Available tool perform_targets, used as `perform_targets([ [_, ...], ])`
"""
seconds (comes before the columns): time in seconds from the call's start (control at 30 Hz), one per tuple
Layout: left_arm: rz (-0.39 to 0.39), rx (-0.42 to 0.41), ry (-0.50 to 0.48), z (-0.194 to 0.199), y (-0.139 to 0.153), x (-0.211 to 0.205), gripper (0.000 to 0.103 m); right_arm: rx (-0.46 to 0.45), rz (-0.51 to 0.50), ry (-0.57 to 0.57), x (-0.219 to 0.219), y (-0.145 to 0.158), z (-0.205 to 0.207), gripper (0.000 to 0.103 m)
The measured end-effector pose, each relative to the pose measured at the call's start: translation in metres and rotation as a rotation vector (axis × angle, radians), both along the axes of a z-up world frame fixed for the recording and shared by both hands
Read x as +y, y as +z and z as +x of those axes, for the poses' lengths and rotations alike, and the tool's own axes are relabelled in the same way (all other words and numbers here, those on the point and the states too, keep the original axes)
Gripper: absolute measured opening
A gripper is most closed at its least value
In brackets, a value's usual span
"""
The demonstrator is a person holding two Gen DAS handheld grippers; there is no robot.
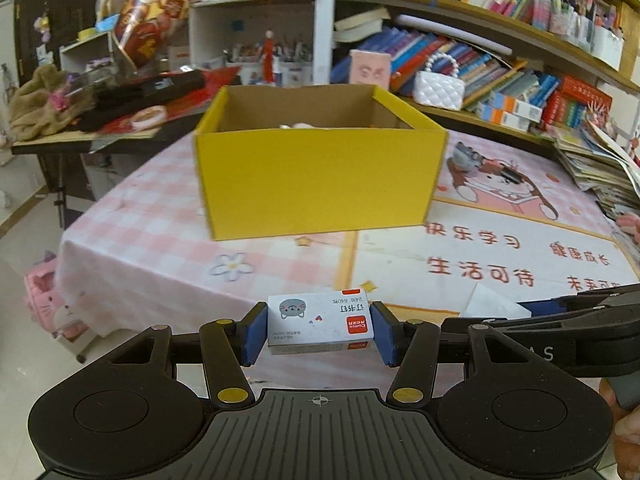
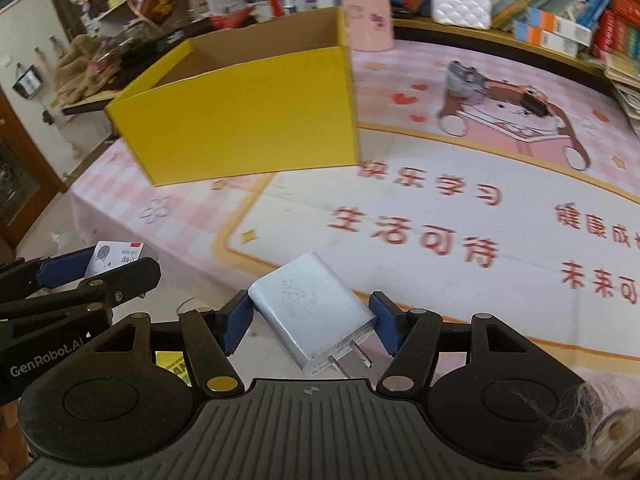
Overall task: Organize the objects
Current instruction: 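Carry the card box and white charger with both tools over the yellow box, then open the left tool to drop the card box while the right tool releases the charger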
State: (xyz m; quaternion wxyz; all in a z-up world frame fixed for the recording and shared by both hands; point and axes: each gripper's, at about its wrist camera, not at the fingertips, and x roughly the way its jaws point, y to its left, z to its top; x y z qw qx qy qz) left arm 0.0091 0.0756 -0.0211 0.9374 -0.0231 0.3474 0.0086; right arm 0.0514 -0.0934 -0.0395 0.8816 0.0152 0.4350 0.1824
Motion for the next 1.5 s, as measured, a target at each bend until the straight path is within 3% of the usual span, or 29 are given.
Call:
perform_targets([
  [0.43, 0.051, -0.063, -0.024, -0.025, 0.012, 0.037, 0.053, -0.042, 0.035, -0.033, 0.037, 0.007, -0.024, 0.061],
  [0.67, 0.076, -0.178, -0.013, -0.007, 0.042, 0.054, 0.053, -0.104, 0.036, -0.057, 0.044, 0.026, -0.013, 0.061],
  [1.0, 0.082, -0.298, 0.07, 0.062, 0.075, 0.066, 0.053, -0.328, 0.036, -0.034, 0.05, 0.084, 0.057, 0.061],
  [1.2, 0.095, -0.256, 0.091, 0.111, 0.066, 0.058, 0.053, -0.377, 0.056, -0.022, 0.055, 0.099, 0.121, 0.061],
  [1.5, 0.112, -0.137, 0.123, 0.17, 0.035, 0.042, 0.053, -0.364, -0.005, 0.086, 0.08, 0.086, 0.205, 0.061],
])
